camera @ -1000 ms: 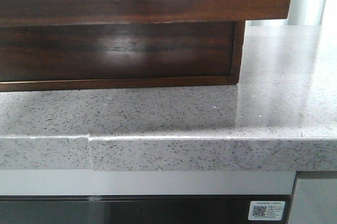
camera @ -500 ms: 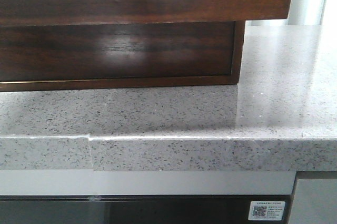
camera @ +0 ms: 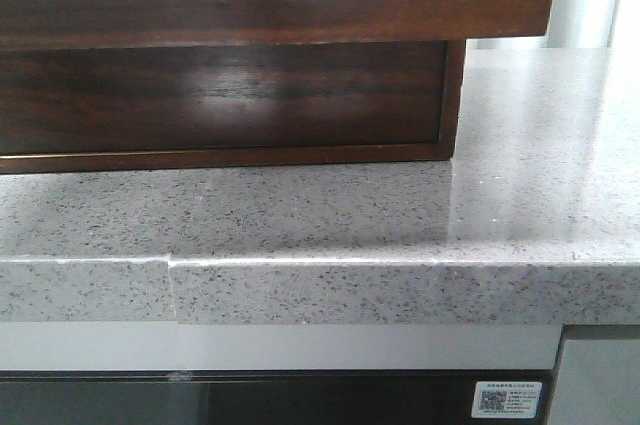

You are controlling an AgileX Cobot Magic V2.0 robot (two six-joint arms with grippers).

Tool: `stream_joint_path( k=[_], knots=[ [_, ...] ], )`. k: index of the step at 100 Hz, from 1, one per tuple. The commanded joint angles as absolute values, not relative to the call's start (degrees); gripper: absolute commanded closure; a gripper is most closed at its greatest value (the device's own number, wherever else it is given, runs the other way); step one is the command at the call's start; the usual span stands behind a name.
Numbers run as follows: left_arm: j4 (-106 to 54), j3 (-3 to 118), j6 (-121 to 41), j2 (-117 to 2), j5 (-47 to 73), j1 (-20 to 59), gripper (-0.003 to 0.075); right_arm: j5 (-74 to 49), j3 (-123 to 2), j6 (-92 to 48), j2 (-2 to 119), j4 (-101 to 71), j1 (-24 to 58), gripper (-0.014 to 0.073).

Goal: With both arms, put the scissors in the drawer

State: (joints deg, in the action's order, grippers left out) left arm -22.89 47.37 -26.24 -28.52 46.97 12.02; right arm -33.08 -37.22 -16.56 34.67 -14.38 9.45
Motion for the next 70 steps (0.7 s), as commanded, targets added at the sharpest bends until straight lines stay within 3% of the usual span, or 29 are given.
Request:
stream_joint_path(
  k=[1, 20, 35, 51, 70],
  knots=[
    [-24.5, 49.1, -26.0, -29.4, 42.6, 12.5, 0.0741, -29.3, -38.6, -16.5, 34.4, -15.1, 9.1, 0.0662],
    [-21.3, 44.6, -25.9, -25.2, 39.3, 10.1, 0.0741, -29.3, -38.6, -16.5, 34.4, -15.1, 9.1, 0.0662],
    [-20.7, 29.1, -25.9, -15.8, 22.8, 4.7, 0.0741, -29.3, -38.6, -16.5, 34.4, -15.1, 9.1, 0.0662],
    [-25.4, 12.6, -25.6, -4.7, 7.7, 4.1, 0.0741, -29.3, -38.6, -16.5, 34.4, -15.1, 9.1, 0.0662],
    [-28.3, 2.4, -25.6, -1.5, 0.6, 4.1, 0.0741, -29.3, -38.6, -16.5, 34.4, -15.1, 9.1, 0.0662]
  ],
)
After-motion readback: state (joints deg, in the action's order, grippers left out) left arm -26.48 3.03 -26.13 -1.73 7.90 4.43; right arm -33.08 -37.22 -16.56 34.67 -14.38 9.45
